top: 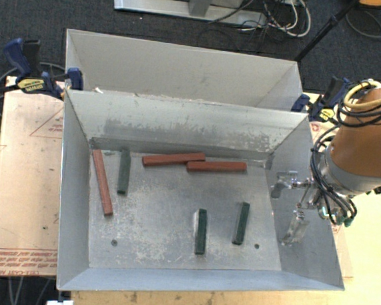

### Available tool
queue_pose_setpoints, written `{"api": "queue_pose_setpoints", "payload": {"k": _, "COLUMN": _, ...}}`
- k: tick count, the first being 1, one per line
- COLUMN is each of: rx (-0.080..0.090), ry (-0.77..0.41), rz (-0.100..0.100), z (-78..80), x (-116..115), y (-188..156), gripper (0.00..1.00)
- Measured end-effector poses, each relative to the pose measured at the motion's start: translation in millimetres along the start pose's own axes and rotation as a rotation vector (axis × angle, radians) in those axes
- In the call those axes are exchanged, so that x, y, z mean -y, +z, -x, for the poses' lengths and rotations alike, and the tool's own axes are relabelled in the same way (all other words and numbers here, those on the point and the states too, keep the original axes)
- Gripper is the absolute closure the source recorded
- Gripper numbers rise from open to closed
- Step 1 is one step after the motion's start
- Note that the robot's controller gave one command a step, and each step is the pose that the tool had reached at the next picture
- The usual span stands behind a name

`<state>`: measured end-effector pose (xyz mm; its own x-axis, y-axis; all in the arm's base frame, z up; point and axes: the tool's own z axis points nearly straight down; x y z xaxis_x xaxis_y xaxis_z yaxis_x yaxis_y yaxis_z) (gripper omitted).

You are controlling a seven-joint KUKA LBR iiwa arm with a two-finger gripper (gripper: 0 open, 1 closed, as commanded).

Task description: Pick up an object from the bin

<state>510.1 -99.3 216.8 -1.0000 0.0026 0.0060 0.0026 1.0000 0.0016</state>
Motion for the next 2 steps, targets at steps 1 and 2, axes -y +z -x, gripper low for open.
{"api": "queue_pose_setpoints", "payload": {"k": 1, "rx": 0.005, "ry": -0.528, "rz": 0.0, "z": 20.6, "x": -42.9, "y": 56.1, "gripper": 0.0}}
{"api": "queue_pose_setpoints", "payload": {"k": 2, "rx": 0.006, "ry": -0.9, "rz": -0.002, "z": 57.8, "x": -43.9, "y": 111.2, "gripper": 0.0}}
